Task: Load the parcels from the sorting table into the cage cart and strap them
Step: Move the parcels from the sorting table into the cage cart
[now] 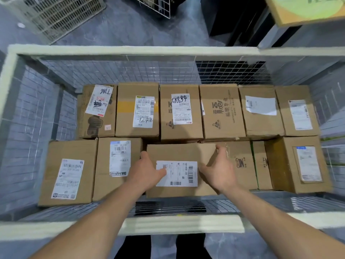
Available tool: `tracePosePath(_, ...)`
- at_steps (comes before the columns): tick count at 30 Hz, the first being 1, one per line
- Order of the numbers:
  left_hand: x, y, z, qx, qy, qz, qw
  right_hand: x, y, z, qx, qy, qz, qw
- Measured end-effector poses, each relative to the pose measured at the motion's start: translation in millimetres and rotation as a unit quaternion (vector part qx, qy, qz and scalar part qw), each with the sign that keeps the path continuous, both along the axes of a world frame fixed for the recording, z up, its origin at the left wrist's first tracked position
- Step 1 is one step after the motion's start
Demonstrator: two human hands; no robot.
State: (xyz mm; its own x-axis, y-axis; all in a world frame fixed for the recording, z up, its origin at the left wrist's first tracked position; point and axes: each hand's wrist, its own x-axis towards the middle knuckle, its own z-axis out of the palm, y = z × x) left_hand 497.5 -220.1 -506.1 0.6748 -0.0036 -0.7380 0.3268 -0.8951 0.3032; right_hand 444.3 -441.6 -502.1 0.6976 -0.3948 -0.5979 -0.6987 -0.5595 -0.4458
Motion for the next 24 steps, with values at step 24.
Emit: tracePosePath(24, -10.1, 25.6, -72.4, 0.192, -0.083, -0.283, 0.936, -8.6, 28.2, -89.0, -0.002, 0.12, 0.268, 0.956)
